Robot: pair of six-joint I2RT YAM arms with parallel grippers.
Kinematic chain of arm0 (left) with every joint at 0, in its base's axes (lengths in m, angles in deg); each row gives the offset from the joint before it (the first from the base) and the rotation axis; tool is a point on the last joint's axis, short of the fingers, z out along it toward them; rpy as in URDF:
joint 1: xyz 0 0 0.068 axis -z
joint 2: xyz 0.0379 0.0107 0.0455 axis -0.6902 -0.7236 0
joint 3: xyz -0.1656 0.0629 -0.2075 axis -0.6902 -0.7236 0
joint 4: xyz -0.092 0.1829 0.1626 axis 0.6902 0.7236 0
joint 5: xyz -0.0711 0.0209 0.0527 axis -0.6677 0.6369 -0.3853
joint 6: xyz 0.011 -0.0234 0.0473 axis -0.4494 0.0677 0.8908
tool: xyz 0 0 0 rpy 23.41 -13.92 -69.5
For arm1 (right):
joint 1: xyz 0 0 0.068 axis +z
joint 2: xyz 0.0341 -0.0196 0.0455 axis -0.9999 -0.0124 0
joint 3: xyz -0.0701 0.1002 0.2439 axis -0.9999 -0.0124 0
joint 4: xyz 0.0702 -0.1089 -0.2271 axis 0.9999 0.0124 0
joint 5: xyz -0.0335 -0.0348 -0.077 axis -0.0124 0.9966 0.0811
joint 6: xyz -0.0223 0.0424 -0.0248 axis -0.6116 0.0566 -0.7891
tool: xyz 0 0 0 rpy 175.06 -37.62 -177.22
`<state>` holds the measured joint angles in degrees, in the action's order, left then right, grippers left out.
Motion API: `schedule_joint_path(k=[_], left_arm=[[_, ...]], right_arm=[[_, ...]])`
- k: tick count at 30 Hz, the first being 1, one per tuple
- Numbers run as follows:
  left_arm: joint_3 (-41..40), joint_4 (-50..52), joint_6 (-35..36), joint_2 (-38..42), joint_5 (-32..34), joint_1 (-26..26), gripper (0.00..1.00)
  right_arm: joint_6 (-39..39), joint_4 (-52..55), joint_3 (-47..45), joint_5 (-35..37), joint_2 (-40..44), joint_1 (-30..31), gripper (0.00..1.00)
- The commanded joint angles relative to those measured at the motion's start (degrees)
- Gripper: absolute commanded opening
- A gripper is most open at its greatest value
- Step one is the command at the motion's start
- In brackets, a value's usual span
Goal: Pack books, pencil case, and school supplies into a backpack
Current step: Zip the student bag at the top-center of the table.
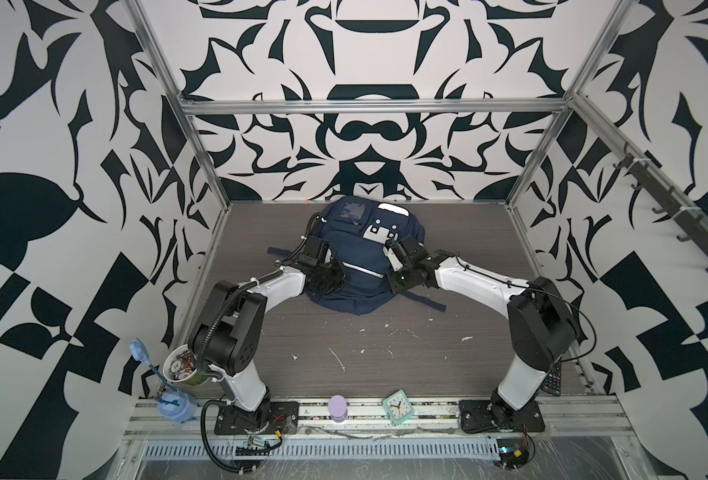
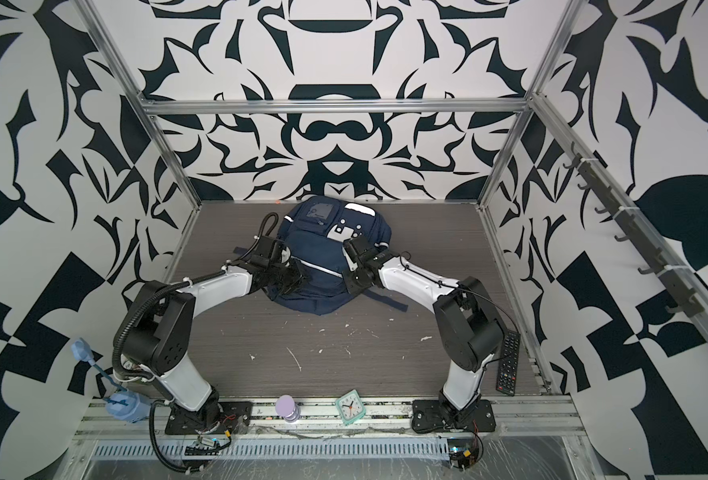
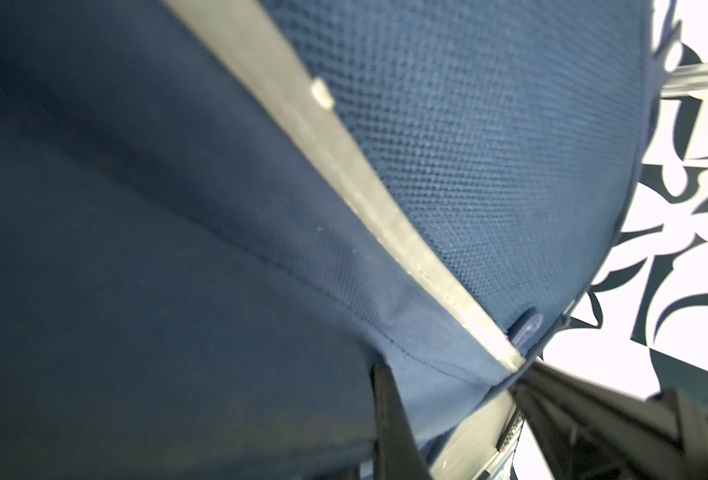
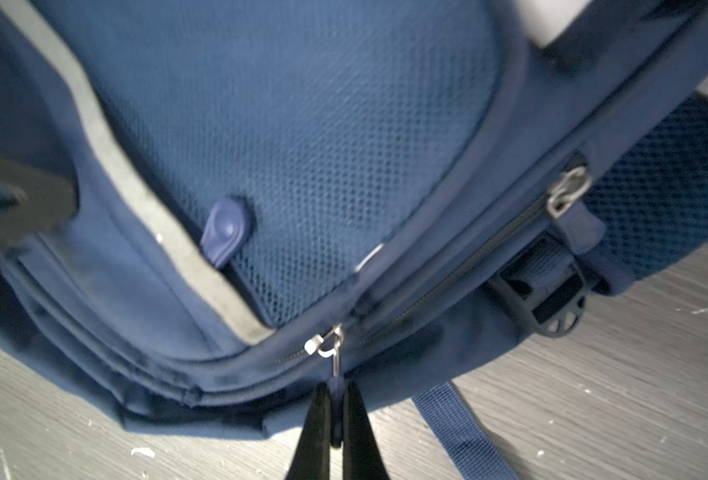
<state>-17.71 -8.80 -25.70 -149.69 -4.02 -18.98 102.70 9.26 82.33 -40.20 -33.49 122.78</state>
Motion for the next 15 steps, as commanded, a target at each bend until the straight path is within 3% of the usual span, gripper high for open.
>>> schedule_joint_path(k=[1,7,15], left_arm=[[-2.25,1.38,0.95,1.02,1.07,-0.14,0.00],[-2.37,1.09,0.79,1.29,0.22,0.76,0.02],[-0.17,1.09,0.67,-0.44,-0.05,4.69,0.11]], right_arm=[[0.85,-0.03,4.69,2.56,-0.77,-3.75,0.00],[2.03,0.28,6.69,2.10,-3.79,-3.96,0.05],[2.77,0.08,4.80,1.84,-2.18,-4.02,0.30]])
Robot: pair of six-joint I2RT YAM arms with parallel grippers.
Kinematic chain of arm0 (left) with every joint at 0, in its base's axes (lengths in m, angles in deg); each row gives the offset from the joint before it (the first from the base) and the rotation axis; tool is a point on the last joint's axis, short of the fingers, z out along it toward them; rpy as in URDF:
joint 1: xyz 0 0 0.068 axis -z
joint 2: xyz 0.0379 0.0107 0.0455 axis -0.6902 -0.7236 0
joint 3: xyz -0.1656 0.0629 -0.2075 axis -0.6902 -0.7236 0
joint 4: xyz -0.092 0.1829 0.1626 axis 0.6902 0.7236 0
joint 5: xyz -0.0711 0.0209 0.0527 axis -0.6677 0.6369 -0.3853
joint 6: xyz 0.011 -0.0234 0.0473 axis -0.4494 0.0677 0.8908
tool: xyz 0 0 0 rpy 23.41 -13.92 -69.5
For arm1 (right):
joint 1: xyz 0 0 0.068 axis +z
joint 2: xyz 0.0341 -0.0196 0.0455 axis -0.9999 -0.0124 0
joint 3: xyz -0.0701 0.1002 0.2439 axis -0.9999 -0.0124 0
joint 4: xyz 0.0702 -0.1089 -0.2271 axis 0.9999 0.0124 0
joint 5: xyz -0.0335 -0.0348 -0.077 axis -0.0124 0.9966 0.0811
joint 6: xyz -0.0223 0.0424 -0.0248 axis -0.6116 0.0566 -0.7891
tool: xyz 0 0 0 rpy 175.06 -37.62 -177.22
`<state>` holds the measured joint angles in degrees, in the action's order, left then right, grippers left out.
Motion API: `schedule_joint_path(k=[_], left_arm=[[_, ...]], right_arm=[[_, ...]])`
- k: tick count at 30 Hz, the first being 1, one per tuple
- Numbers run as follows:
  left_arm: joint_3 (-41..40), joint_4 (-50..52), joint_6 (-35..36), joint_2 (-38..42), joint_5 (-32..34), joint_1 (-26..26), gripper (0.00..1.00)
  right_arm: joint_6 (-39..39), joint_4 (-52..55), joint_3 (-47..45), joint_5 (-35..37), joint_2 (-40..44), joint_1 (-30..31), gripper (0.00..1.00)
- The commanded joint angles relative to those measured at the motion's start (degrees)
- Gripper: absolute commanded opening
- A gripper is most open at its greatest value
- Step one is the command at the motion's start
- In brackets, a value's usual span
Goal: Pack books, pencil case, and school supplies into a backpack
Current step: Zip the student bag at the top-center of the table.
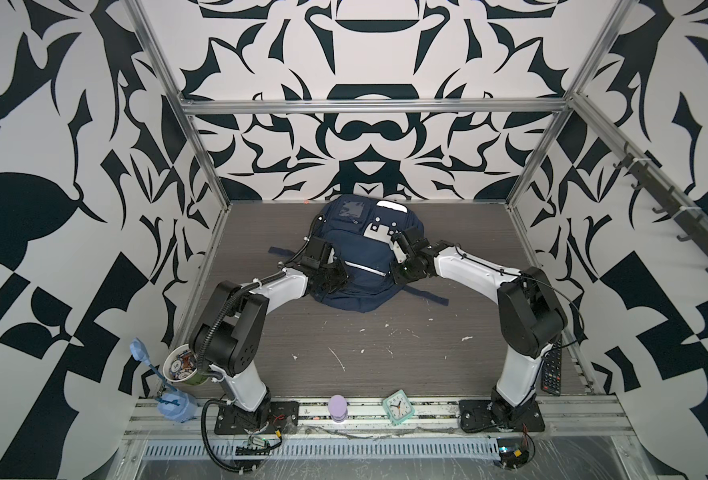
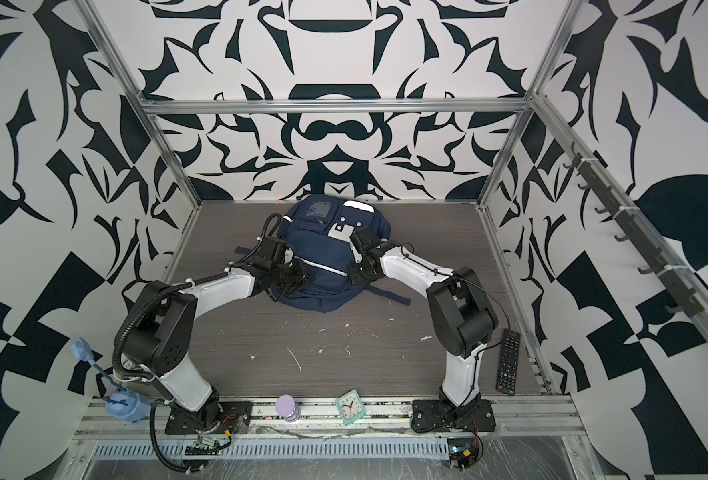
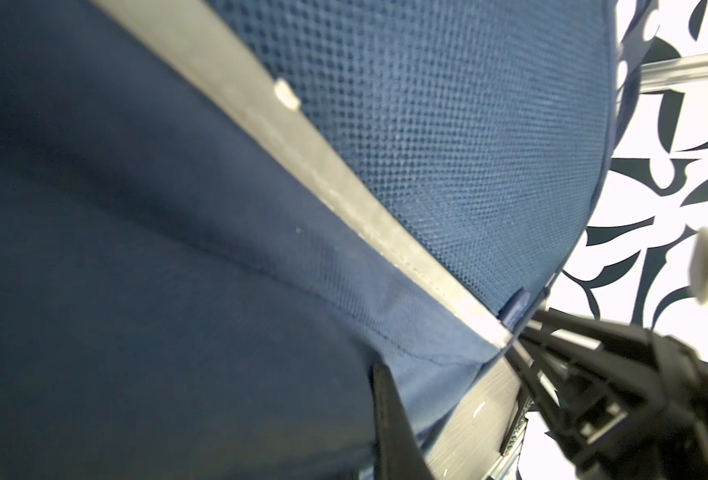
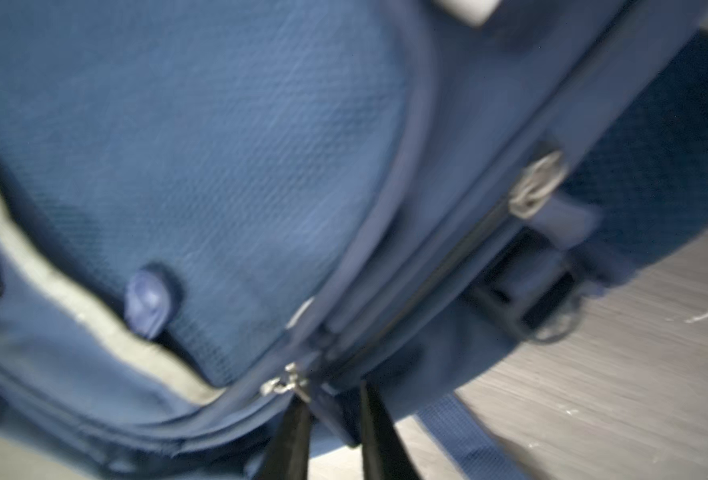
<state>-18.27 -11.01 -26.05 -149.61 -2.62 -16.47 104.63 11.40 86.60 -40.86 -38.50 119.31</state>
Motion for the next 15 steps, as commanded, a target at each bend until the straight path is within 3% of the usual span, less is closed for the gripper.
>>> schedule_joint_path(k=[1,15], left_arm=[[0.71,3.32,0.88,-1.00,-1.40,2.55,0.12],[10.55,3.91,0.88,-9.48,-1.40,5.57,0.33]], right_arm=[[0.83,-2.13,0.30,2.42,2.96,-0.51,0.32],[1.72,0.43,2.92,4.09,2.14,-4.80,0.53]])
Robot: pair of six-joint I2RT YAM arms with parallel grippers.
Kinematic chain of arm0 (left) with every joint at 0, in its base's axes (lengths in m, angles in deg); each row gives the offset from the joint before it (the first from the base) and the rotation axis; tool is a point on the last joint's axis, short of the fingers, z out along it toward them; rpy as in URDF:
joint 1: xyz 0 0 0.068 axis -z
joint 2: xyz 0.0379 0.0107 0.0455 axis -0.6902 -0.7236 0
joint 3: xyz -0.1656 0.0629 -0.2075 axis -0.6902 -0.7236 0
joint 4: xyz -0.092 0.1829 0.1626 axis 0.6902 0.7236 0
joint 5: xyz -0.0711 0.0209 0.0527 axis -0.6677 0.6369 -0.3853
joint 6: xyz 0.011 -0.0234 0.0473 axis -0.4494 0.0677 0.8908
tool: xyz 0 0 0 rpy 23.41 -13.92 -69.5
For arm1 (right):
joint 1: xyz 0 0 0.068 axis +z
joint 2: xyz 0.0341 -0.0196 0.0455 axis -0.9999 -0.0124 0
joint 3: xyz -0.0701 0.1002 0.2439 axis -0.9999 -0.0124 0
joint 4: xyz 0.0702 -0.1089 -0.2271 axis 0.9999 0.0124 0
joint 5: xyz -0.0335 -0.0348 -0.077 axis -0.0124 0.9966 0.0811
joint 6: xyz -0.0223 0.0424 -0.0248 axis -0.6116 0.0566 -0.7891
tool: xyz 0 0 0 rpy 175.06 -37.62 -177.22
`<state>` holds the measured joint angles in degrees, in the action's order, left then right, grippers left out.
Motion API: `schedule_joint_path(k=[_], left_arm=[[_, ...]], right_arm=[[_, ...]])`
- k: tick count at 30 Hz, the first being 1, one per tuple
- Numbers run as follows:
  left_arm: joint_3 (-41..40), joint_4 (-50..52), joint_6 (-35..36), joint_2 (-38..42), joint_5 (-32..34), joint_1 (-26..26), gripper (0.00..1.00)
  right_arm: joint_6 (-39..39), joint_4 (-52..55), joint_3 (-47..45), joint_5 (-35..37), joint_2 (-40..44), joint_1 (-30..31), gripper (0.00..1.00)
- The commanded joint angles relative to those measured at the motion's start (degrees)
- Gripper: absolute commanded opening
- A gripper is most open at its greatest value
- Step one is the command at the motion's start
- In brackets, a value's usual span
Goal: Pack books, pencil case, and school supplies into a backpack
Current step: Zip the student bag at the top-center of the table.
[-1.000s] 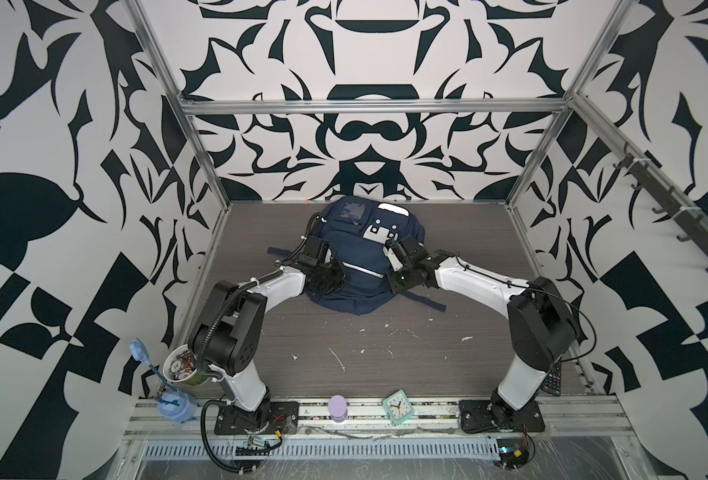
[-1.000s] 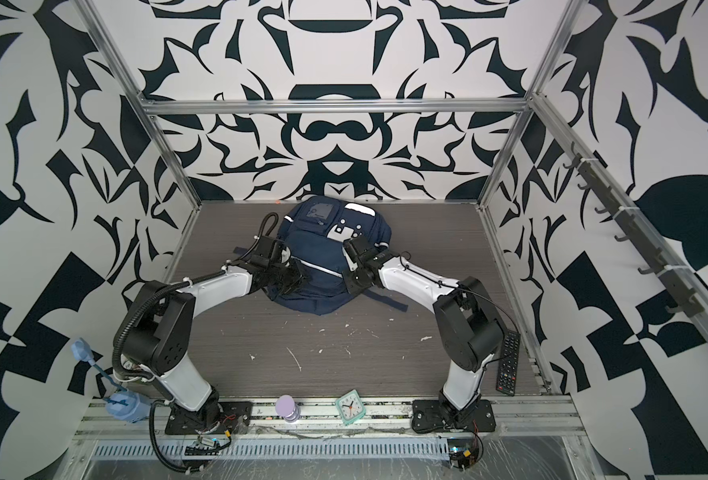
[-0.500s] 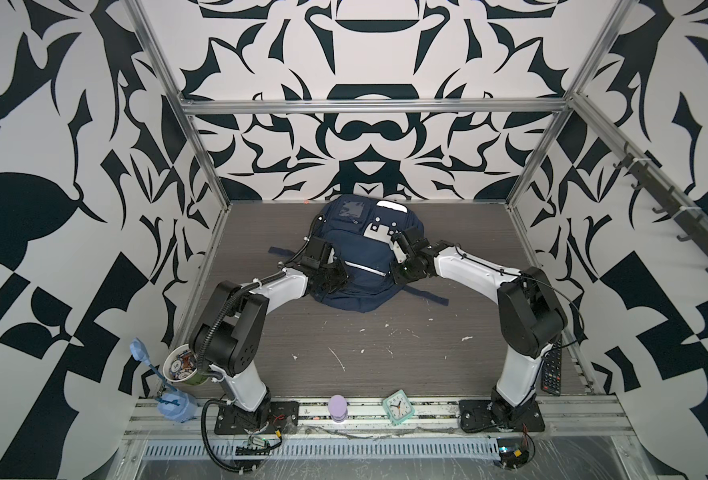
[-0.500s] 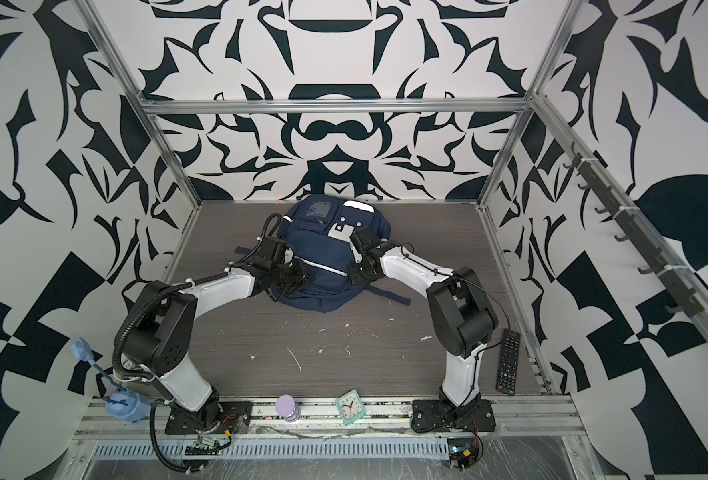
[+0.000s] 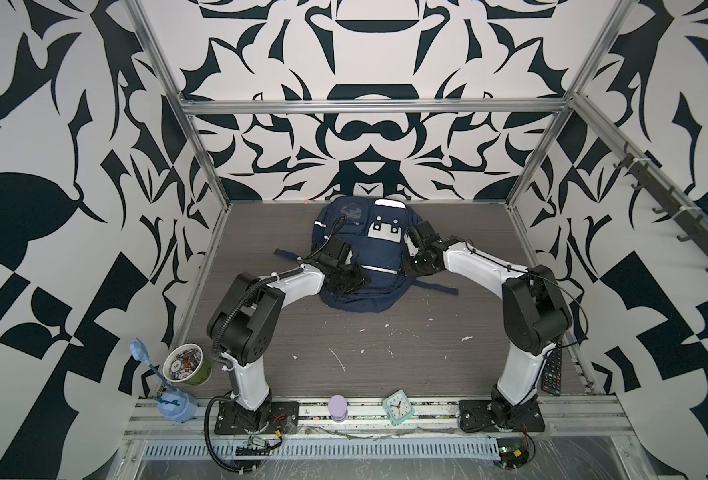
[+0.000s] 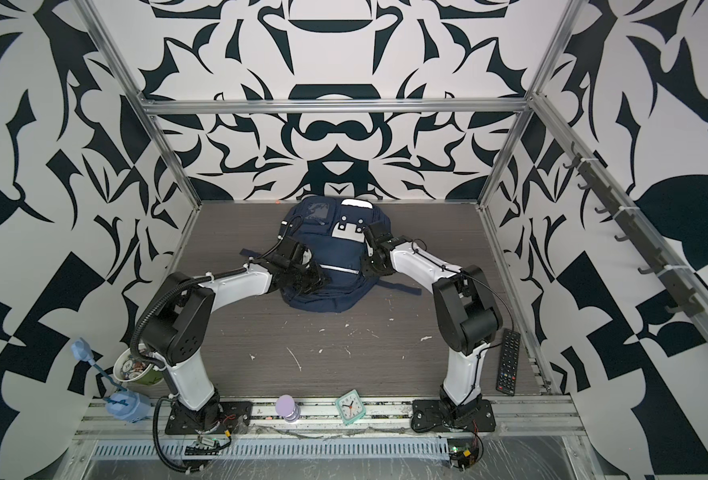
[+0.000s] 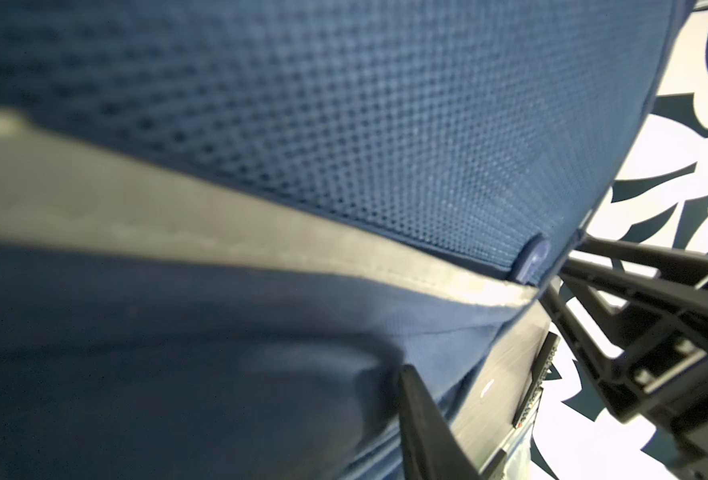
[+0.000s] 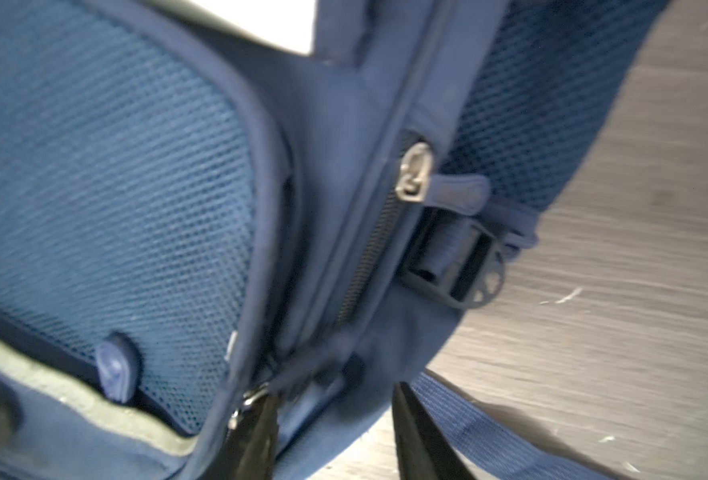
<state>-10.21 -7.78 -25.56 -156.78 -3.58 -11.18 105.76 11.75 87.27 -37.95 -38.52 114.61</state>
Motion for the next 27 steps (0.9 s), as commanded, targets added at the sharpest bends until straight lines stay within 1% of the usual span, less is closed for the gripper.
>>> schedule_joint_path(k=[1,4,9,12,15,19,21,24,26,27], left_arm=[[3.60,0.78,0.50,-3.00,-0.44,0.23,0.34],[6.70,1.62,1.01,-5.15,-1.01,0.27,0.40],[9.87,3.31,2.69,-6.28,-0.71,-0.21,0.50],[11.36,3.97,3.01,-7.07,-1.44,-0.21,0.54],[11.30,4.19,3.09,-6.48,-1.51,-0.21,0.57],[9.32,4.68,4.07,-3.16,-1.88,-0.05,0.65],[8.26,5.53,5.31,-0.77,-2.07,-0.04,0.69],[7.13,8.61,8.39,3.28,-1.38,0.01,0.77],[6.81,11.58,11.06,5.99,-0.09,-0.03,0.83],[6.48,12.43,11.95,7.20,0.65,-0.04,0.84]], right_arm=[[0.56,0.29,2.07,1.67,2.59,-0.18,0.55],[0.69,0.62,0.54,2.97,4.38,-0.49,0.59],[0.65,-0.58,-4.44,4.54,9.49,-0.79,0.70],[0.99,-0.96,-7.65,5.29,12.88,-1.21,0.72],[1.52,-1.40,-10.81,6.00,17.08,-1.59,0.77],[1.79,-3.12,-15.26,5.75,23.17,-2.91,0.87],[2.29,-3.36,-16.79,4.56,25.46,-4.34,0.90],[3.28,-4.37,-19.05,2.17,28.44,-6.49,0.99],[3.88,-5.45,-20.26,0.19,29.82,-7.55,0.99],[4.23,-5.70,-20.62,-0.41,30.07,-7.80,0.99]])
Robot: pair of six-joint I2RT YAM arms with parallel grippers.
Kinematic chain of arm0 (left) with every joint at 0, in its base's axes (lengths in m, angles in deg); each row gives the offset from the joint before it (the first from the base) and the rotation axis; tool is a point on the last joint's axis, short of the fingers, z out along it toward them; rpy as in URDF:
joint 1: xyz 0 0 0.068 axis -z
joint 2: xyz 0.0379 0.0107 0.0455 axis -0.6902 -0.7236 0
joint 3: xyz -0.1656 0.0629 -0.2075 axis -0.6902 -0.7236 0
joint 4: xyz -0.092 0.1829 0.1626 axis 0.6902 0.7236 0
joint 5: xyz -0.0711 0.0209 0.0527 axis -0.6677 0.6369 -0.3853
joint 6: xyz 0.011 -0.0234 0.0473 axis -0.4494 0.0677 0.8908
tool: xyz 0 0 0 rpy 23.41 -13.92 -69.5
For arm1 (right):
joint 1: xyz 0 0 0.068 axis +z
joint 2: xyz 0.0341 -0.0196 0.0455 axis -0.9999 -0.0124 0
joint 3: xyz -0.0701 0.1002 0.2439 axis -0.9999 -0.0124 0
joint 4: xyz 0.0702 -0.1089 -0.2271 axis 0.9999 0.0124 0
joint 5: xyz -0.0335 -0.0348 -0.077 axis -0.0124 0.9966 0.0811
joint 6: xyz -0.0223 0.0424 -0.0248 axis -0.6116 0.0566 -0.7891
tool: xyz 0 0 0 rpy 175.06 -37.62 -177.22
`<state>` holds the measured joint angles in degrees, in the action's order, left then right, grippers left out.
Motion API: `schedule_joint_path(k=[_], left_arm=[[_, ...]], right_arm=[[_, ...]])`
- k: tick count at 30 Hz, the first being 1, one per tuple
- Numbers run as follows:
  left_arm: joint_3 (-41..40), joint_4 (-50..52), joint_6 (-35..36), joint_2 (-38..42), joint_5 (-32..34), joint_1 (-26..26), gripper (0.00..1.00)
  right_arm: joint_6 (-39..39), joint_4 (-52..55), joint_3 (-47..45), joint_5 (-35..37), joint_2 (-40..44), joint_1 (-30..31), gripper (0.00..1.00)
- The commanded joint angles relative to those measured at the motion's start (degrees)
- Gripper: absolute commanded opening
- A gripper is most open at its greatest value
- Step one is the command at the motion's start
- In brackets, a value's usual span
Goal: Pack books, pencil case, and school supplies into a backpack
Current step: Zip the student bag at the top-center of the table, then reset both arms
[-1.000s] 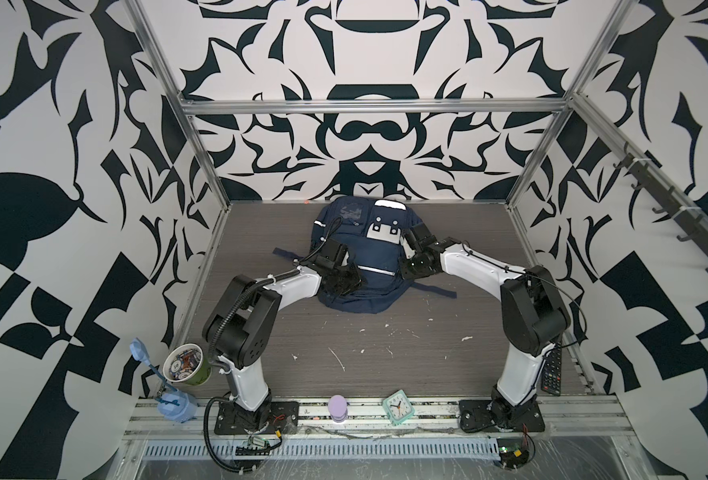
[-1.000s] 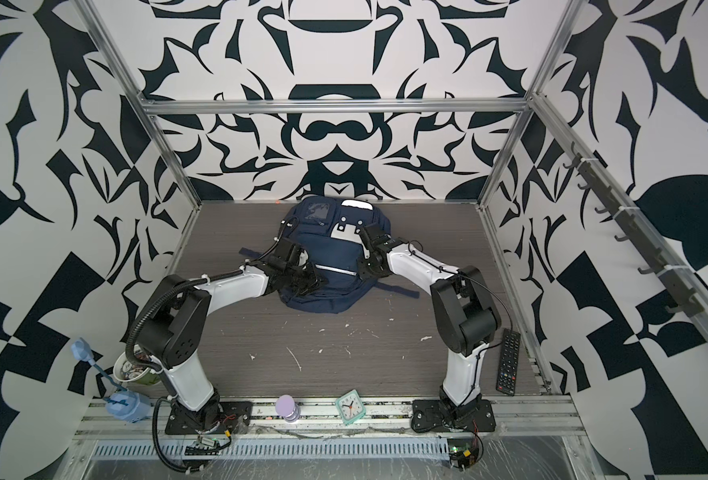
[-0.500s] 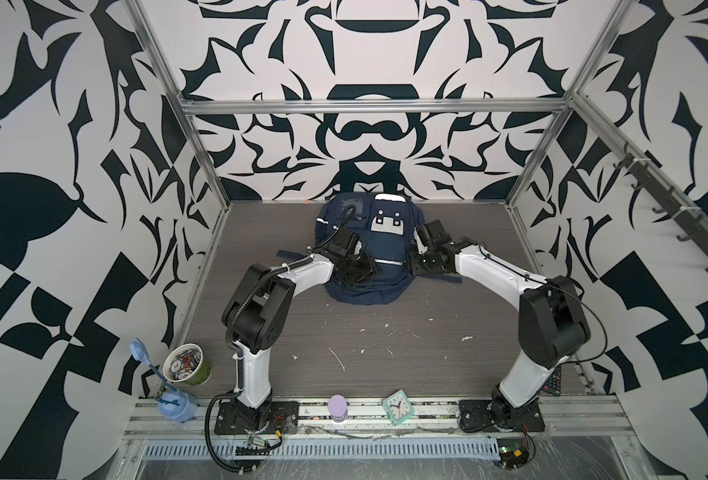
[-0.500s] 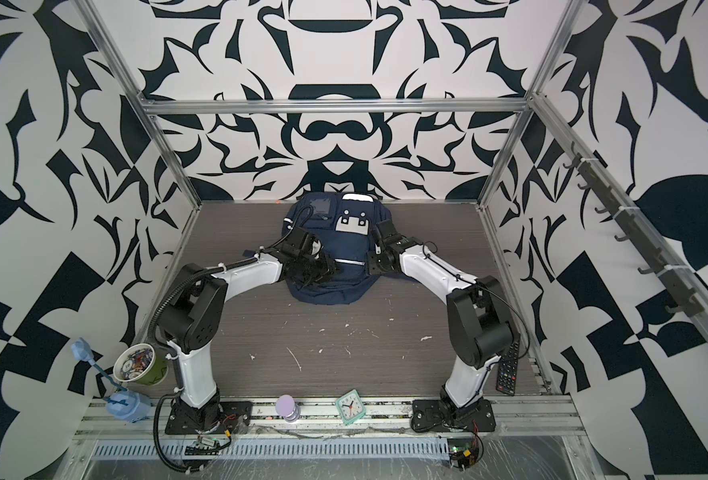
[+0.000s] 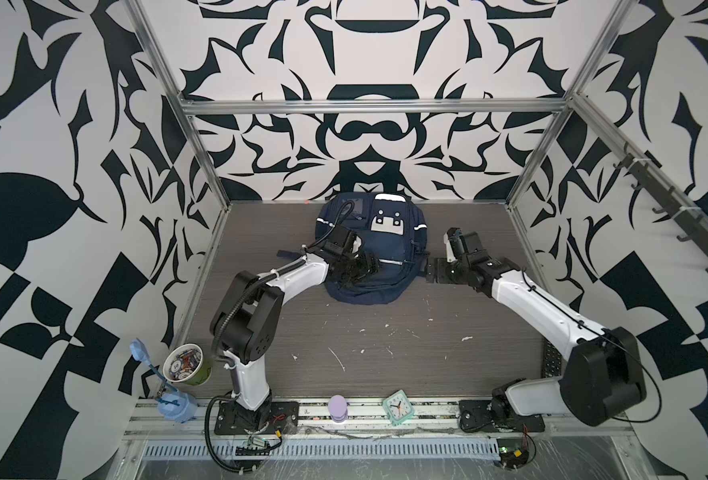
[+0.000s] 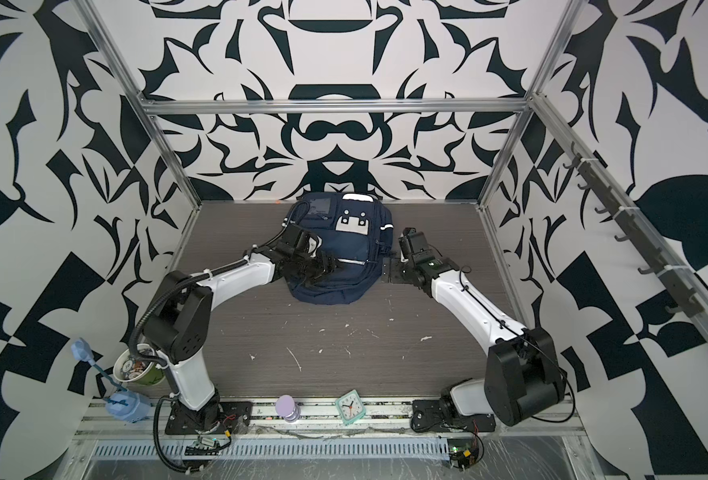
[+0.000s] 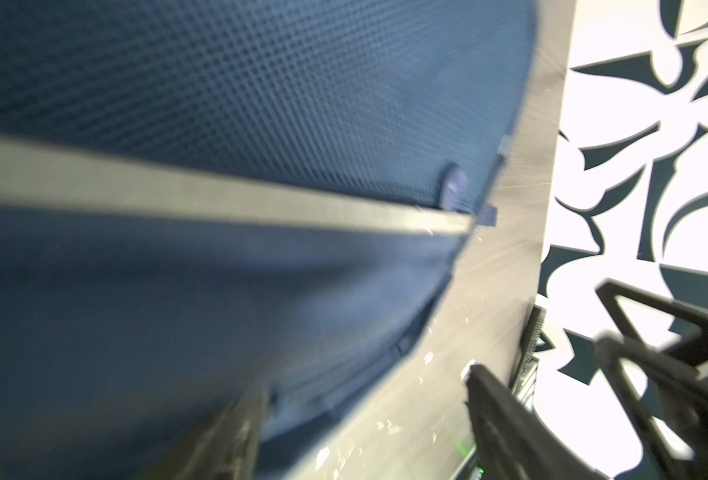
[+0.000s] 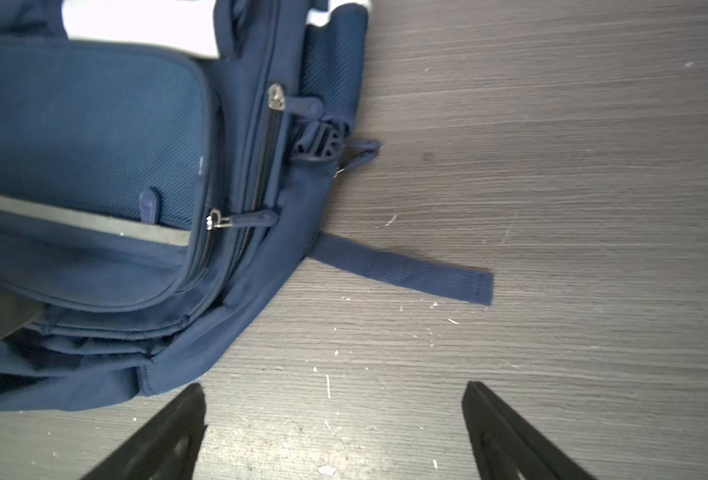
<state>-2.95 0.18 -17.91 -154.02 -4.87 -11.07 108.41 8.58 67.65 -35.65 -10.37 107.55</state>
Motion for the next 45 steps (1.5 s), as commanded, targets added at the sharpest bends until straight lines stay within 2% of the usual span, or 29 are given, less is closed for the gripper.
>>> schedule_joint_path(k=[1,6,12,15,22,26,30,33,40,42,45], left_arm=[[-1.39,5.21,5.22,5.75,2.80,-0.12,0.91],[-4.11,6.75,7.98,10.14,5.34,-2.66,1.00],[-9.29,3.15,10.84,14.97,-0.01,-7.76,0.99],[-12.06,0.05,11.18,17.25,-0.34,-9.91,0.99],[-13.46,-1.90,11.49,18.54,-1.72,-15.57,0.99],[-15.33,-2.88,12.61,20.10,0.04,-17.38,0.99],[-18.07,-5.13,14.67,22.60,3.95,-18.67,0.99],[-23.12,-10.83,17.82,26.05,8.67,-18.69,0.99],[-33.16,-18.64,28.45,36.16,21.01,-18.68,0.99],[-35.82,-19.94,29.42,39.48,26.16,-18.77,0.99],[-38.83,-21.83,31.64,43.13,29.86,-18.79,0.99]], right_arm=[[1.87,-2.83,-1.42,-3.24,2.12,-1.02,0.99],[3.05,-3.70,-2.17,-3.58,1.71,-1.97,0.99],[3.81,-5.27,-2.41,-3.32,2.89,-3.01,1.00],[3.86,-5.76,-2.85,-2.53,4.78,-3.81,1.00],[3.80,-14.27,-11.74,1.87,12.29,-4.97,1.00],[2.40,-19.43,-17.40,5.01,15.57,-4.99,1.00],[1.45,-27.50,-23.86,5.50,18.47,-4.99,1.00],[1.13,-34.09,-28.10,4.85,20.60,-4.98,1.00],[-1.26,-35.11,-28.87,4.21,19.95,-4.96,1.00],[-1.83,-35.47,-29.02,3.33,19.85,-5.01,1.00],[-2.90,-35.10,-29.06,2.16,19.70,-5.06,1.00]])
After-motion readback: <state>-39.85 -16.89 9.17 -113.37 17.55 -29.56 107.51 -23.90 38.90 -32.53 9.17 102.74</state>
